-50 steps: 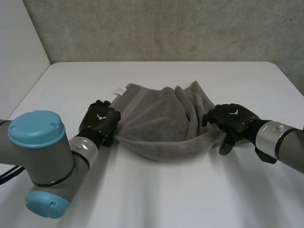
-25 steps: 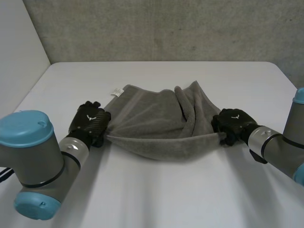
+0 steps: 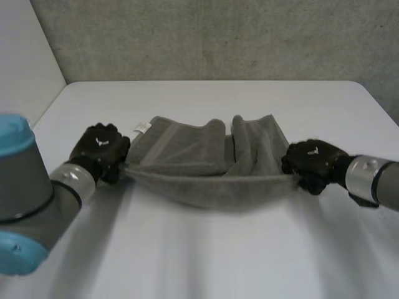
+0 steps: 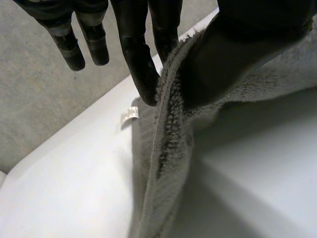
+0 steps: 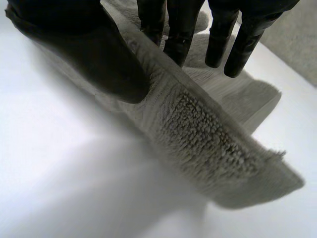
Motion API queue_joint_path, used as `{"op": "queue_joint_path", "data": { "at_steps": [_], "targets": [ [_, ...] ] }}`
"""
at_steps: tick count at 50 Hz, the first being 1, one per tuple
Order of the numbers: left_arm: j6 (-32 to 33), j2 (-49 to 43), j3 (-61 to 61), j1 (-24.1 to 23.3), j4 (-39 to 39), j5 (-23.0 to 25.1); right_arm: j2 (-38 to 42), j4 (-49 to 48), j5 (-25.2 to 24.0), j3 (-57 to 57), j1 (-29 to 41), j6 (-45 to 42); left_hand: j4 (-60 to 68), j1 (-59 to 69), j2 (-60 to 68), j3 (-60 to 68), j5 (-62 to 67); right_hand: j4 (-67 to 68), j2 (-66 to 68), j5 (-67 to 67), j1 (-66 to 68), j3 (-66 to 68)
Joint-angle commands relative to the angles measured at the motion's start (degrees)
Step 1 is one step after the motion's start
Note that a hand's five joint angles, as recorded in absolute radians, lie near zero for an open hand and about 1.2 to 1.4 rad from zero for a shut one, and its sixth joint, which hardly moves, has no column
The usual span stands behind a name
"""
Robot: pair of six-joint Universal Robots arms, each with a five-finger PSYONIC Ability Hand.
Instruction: Fold the towel.
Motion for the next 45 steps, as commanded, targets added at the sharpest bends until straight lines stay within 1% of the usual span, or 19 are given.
{"op": "queue_joint_path", "data": {
  "at_steps": [1,2,3,5,7,8,10,13,14,15,19,21,24,28,30,32,33,37,45],
  "targets": [
    [0.8,-7.8,15.3,1.7,-2.2,2.8,7.6,-1.9,5.5,-21.5,4.4,0.1,-3.2,5.7,4.2,-2.4,3.5,-4.4,6.2,4.1,4.8,-2.9],
    [1.5,-9.1,19.6,1.6,-2.8,3.0,8.3,-4.2,8.1,-27.9,6.0,0.9,-3.2,5.7,4.2,-2.4,3.5,-4.4,6.2,4.1,4.8,-2.9],
    [2.6,-10.0,23.6,1.3,-2.7,3.0,8.3,-4.2,8.1,-28.0,6.1,0.9,-3.2,5.7,4.2,-2.4,3.5,-4.4,6.2,4.1,4.8,-2.9],
    [3.8,-10.4,27.4,1.3,-2.3,3.1,8.4,-7.2,11.0,-33.3,7.3,2.4,-3.2,5.7,4.2,-2.4,3.5,-4.4,6.2,4.1,4.8,-2.9],
    [4.8,-10.3,31.3,0.9,-1.5,3.1,7.6,-15.9,17.1,-41.4,8.4,7.3,-3.2,5.7,4.2,-2.4,3.5,-4.4,6.2,4.1,4.8,-2.9],
    [5.8,-9.8,34.4,0.4,0.4,3.1,7.6,-15.9,17.1,-41.4,8.4,7.3,-3.2,5.7,4.2,-2.4,3.5,-4.4,6.2,4.1,4.8,-2.9],
    [6.2,-9.5,36.7,0.3,3.3,3.1,3.6,-26.0,20.6,-42.8,8.1,13.2,-3.2,5.7,4.2,-2.4,3.5,-4.4,6.2,4.1,4.8,-2.9],
    [6.1,-6.2,38.0,0.3,11.3,3.1,0.3,-29.0,20.7,-41.7,7.9,15.7,-3.2,5.7,4.2,-2.4,3.5,-4.4,6.2,4.1,4.8,-2.9],
    [6.1,-6.2,38.0,0.3,11.4,3.1,-2.6,-29.8,20.1,-39.7,7.8,17.1,-3.2,5.7,4.2,-2.4,3.5,-4.4,6.2,4.1,4.8,-2.9],
    [6.1,-3.7,37.3,0.4,14.9,3.1,-4.8,-29.9,19.1,-36.9,7.8,17.8,-3.2,5.7,4.2,-2.4,3.5,-4.4,6.2,4.1,4.8,-2.9],
    [6.5,0.5,31.7,1.1,20.3,4.2,-7.1,-30.5,16.2,-30.2,8.0,17.9,-3.2,5.7,4.2,-2.4,3.5,-4.4,6.2,4.1,4.8,-2.9],
    [6.5,1.0,29.1,1.2,20.6,5.6,-8.4,-30.6,12.9,-22.7,7.7,16.9,-3.2,5.7,4.2,-2.4,3.5,-4.4,6.2,4.1,4.8,-2.9],
    [7.2,1.2,23.5,1.6,20.4,8.3,-9.3,-30.7,11.9,-19.0,7.5,16.3,-3.2,5.7,4.2,-2.4,3.5,-4.4,6.2,4.1,4.8,-2.9],
    [9.1,1.3,16.6,1.7,20.6,9.4,-10.3,-30.6,9.5,-7.8,3.4,14.1,-3.2,5.7,4.2,-2.4,3.5,-4.4,6.2,4.1,4.8,-2.9],
    [12.9,1.2,9.6,1.8,20.6,9.7,-10.6,-30.6,8.3,-3.7,2.4,13.4,-3.2,5.7,4.2,-2.4,3.5,-4.4,6.2,4.1,4.8,-2.9],
    [15.0,1.0,5.7,1.8,20.7,9.8,-10.9,-30.7,4.7,4.7,1.1,11.7,-3.2,5.7,4.2,-2.4,3.5,-4.4,6.2,4.1,4.8,-2.9],
    [16.9,0.8,1.9,1.8,20.8,9.9,-10.9,-30.7,4.7,4.7,1.1,11.7,-3.2,5.7,4.2,-2.4,3.5,-4.4,6.2,4.1,4.8,-2.9],
    [19.9,0.1,-4.3,1.7,21.0,9.9,-11.1,-34.3,1.1,15.5,-1.0,9.1,-3.2,5.7,4.2,-2.4,3.5,-4.4,6.2,4.1,4.8,-2.9],
    [21.4,-3.6,-8.9,1.4,20.8,9.0,-11.4,-36.1,0.2,21.6,-3.0,7.9,-3.2,5.7,4.2,-2.4,3.5,-4.4,6.2,4.1,4.8,-2.9]
  ]
}}
